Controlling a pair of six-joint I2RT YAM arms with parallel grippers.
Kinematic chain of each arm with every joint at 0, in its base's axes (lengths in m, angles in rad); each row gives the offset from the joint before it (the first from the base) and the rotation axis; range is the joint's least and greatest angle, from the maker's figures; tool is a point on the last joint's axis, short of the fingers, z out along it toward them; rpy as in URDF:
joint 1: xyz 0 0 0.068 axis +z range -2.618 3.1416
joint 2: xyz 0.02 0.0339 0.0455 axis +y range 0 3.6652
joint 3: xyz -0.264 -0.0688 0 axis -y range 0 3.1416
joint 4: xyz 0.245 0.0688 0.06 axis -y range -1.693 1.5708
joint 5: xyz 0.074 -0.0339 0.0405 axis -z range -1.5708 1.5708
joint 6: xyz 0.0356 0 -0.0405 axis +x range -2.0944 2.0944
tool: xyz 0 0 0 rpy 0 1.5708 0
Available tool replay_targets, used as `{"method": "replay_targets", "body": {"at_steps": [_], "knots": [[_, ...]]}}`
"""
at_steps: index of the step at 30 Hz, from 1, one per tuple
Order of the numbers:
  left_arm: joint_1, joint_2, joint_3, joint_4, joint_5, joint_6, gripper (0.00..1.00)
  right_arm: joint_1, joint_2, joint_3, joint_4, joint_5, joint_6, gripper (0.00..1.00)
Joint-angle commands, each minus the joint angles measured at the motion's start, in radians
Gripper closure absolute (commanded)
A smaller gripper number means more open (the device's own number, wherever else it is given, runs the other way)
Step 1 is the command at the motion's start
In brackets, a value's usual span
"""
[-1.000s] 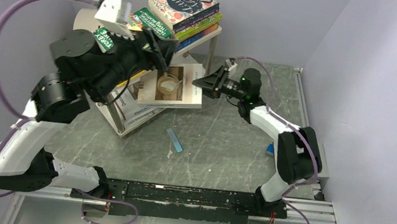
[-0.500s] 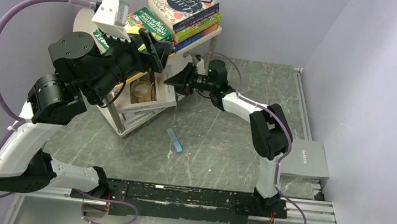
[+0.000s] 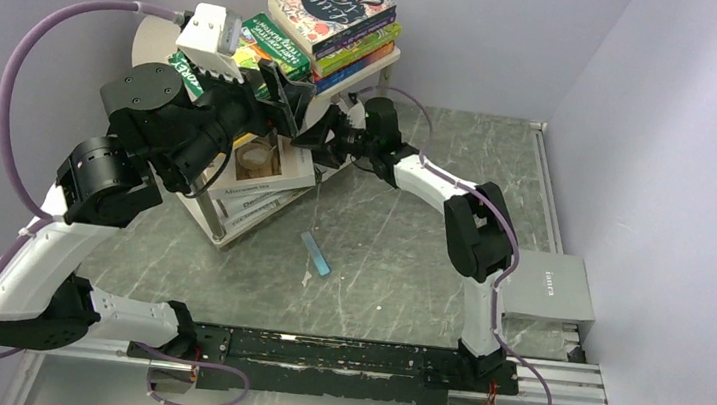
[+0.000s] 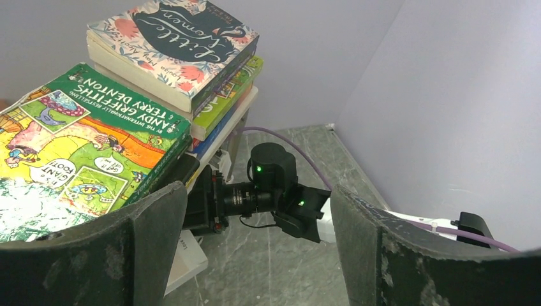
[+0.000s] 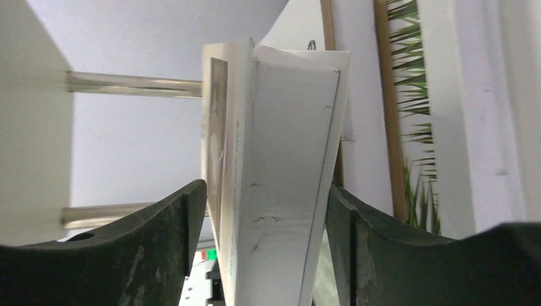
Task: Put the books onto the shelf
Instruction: Place the book on the shelf, then adjust the book on the shelf.
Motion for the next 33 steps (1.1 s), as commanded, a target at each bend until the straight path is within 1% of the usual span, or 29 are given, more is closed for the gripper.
{"method": "replay_targets", "body": {"at_steps": [1,3,5,8,11,14,17,24,26,28,30,33], "knots": [[-0.005,-0.012,-0.008,-0.002,-0.004,0.004,0.13,-0.004,-0.063,0.031,-0.153,0.147,-0.164,0.25],[-0.004,-0.015,-0.011,-0.003,-0.006,0.005,0.13,-0.008,-0.069,0.040,-0.189,0.173,-0.189,0.19],[-0.005,-0.017,-0.014,-0.007,-0.008,0.004,0.13,-0.012,-0.089,0.032,-0.200,0.211,-0.211,0.15],[-0.005,-0.025,-0.024,-0.011,-0.013,0.005,0.13,-0.013,-0.138,-0.019,-0.181,0.270,-0.246,0.10],[-0.004,-0.031,-0.033,-0.014,-0.015,0.001,0.13,-0.013,-0.188,-0.052,-0.159,0.289,-0.274,0.05],[-0.004,-0.038,-0.047,-0.018,-0.011,-0.002,0.13,-0.010,-0.233,-0.093,-0.160,0.301,-0.288,0.04],[-0.005,-0.049,-0.071,-0.020,-0.020,-0.006,0.13,0.013,-0.296,-0.177,-0.139,0.340,-0.293,0.06],[-0.005,-0.057,-0.095,-0.042,-0.019,-0.018,0.13,0.089,-0.478,-0.348,-0.135,0.524,-0.314,0.09],[-0.005,-0.060,-0.100,-0.045,-0.015,-0.020,0.13,0.110,-0.527,-0.393,-0.119,0.531,-0.300,0.13],[-0.005,-0.066,-0.112,-0.040,-0.017,-0.021,0.13,0.127,-0.558,-0.431,-0.110,0.504,-0.287,0.24],[-0.005,-0.069,-0.121,-0.035,-0.018,-0.024,0.13,0.148,-0.567,-0.453,-0.117,0.500,-0.280,0.39],[-0.004,-0.070,-0.127,-0.036,-0.020,-0.024,0.13,0.181,-0.572,-0.481,-0.133,0.532,-0.277,0.49]]}}
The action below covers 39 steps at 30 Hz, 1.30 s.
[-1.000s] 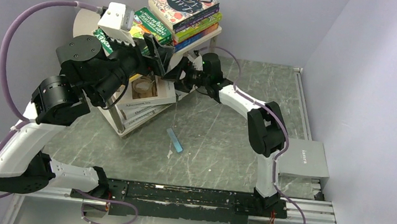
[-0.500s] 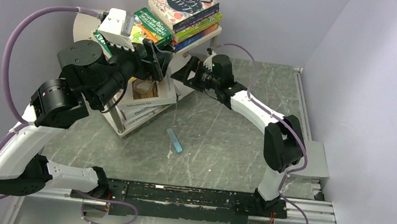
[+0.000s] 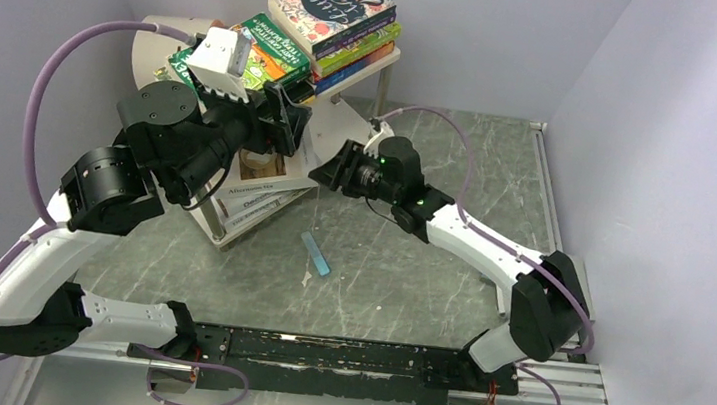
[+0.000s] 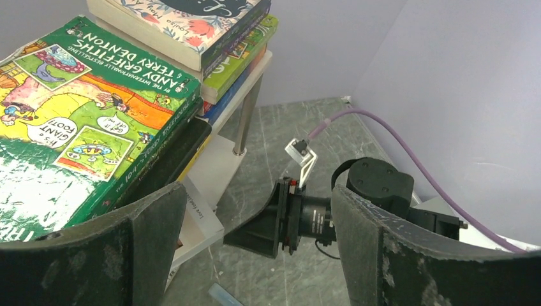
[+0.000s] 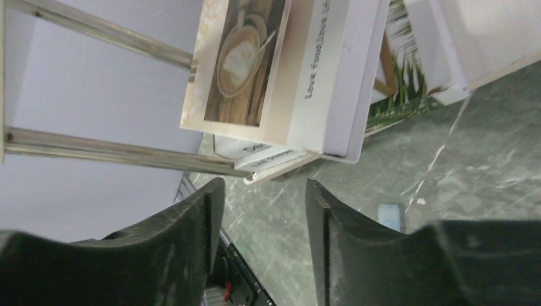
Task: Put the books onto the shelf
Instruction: Adjust the book on the shelf.
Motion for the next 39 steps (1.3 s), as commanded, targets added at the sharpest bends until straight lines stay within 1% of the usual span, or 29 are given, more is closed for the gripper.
{"method": "replay_targets", "body": {"at_steps": [1,3,6,16,24,27,31,33,34,36,39], "knots": [[-0.005,-0.014,-0.012,-0.002,-0.015,-0.006,0.13,0.039,-0.004,-0.039,0.001,0.051,0.005,0.52],[-0.005,-0.012,-0.015,-0.005,-0.016,-0.006,0.13,0.041,0.016,-0.037,0.003,0.038,0.004,0.58],[-0.004,-0.008,-0.013,-0.009,-0.017,-0.008,0.13,0.042,0.057,-0.001,-0.027,0.052,-0.008,0.64],[-0.005,-0.007,-0.009,-0.011,-0.023,-0.006,0.13,0.041,0.174,0.159,-0.118,0.207,-0.099,0.66],[-0.005,-0.014,-0.006,-0.020,-0.031,-0.003,0.13,0.034,0.253,0.256,-0.176,0.323,-0.157,0.66],[-0.005,-0.019,-0.007,-0.022,-0.037,-0.004,0.13,0.024,0.268,0.269,-0.147,0.336,-0.175,0.63],[-0.005,-0.022,-0.012,-0.015,-0.035,-0.002,0.13,0.003,0.277,0.258,-0.049,0.308,-0.169,0.52],[-0.005,-0.021,-0.009,-0.018,-0.036,-0.002,0.13,-0.007,0.273,0.246,-0.025,0.296,-0.139,0.47],[-0.005,-0.020,-0.009,-0.022,-0.038,-0.002,0.13,-0.008,0.261,0.226,-0.008,0.291,-0.112,0.43],[-0.004,-0.022,-0.012,-0.023,-0.040,-0.002,0.13,-0.009,0.227,0.167,0.048,0.272,-0.059,0.36],[-0.005,-0.027,-0.021,-0.018,-0.039,-0.002,0.13,-0.008,0.182,0.085,0.134,0.241,0.023,0.29]]}}
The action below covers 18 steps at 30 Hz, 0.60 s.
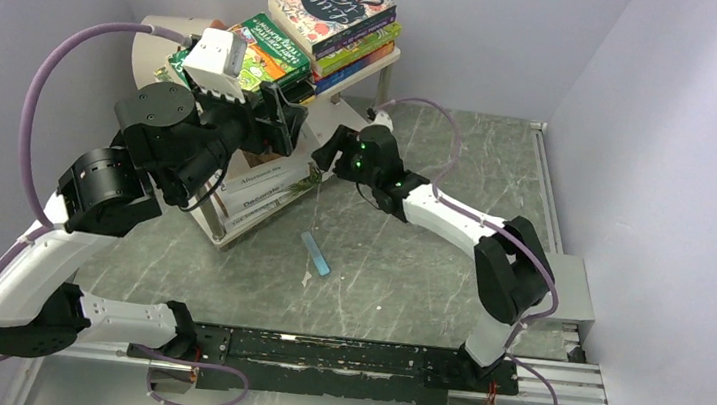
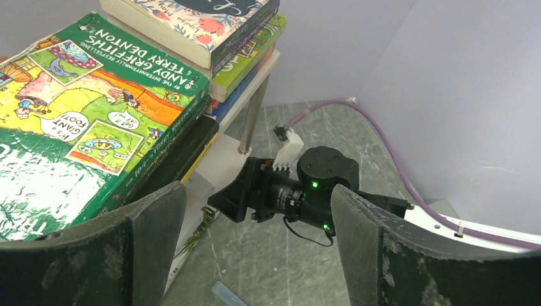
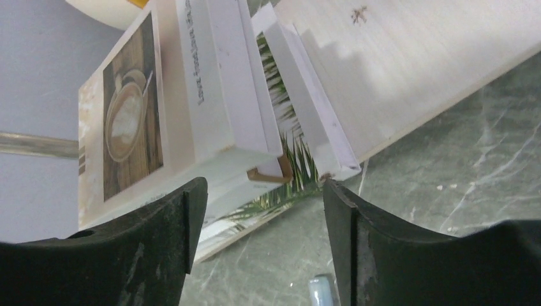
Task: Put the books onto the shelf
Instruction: Adjust the book on the shelf.
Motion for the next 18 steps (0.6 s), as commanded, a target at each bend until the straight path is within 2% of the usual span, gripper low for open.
{"method": "replay_targets", "body": {"at_steps": [1,3,6,18], "knots": [[-0.004,-0.019,-0.012,-0.010,-0.018,0.004,0.13,0.000,-0.074,-0.098,0.152,-0.049,0.132,0.26],[-0.005,-0.020,-0.016,-0.010,-0.023,0.004,0.13,0.000,-0.084,-0.129,0.192,-0.062,0.188,0.16],[-0.005,-0.024,-0.026,-0.001,-0.022,0.004,0.13,-0.002,-0.059,-0.136,0.256,-0.078,0.256,0.08],[-0.005,-0.040,-0.032,-0.001,-0.030,0.004,0.13,-0.013,0.083,-0.087,0.347,-0.053,0.438,0.05]]}}
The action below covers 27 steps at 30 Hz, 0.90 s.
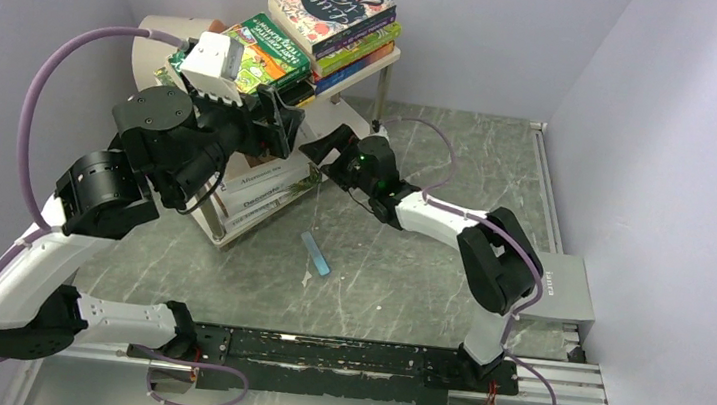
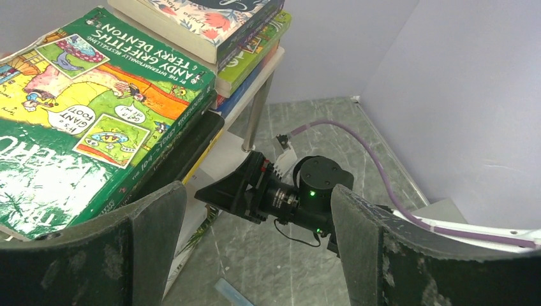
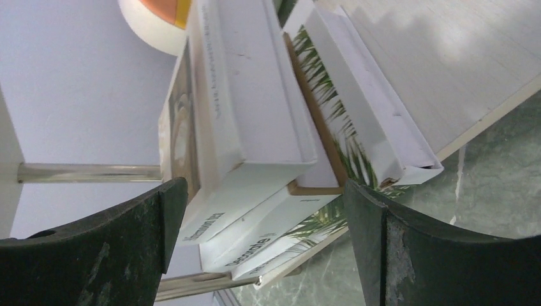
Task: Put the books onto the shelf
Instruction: Adjust the book on the shelf.
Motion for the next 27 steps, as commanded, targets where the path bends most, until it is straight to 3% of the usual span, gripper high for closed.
{"method": "replay_targets", "body": {"at_steps": [1,7,17,23,27], "knots": [[-0.005,-0.022,-0.007,0.000,-0.022,0.004,0.13,-0.008,0.041,0.030,0.065,0.029,0.073,0.05],[-0.004,-0.023,-0.010,0.001,-0.026,0.006,0.13,-0.020,0.066,0.024,0.140,0.025,0.090,0.12],[-0.004,-0.023,-0.009,-0.005,-0.031,0.007,0.13,-0.050,0.128,0.019,0.251,-0.052,0.193,0.31],[-0.004,-0.020,-0.009,-0.009,-0.036,0.012,0.13,-0.058,0.156,0.017,0.306,-0.132,0.244,0.31],[-0.004,-0.020,-0.009,-0.010,-0.039,0.012,0.13,-0.068,0.166,0.020,0.325,-0.158,0.248,0.42]]}}
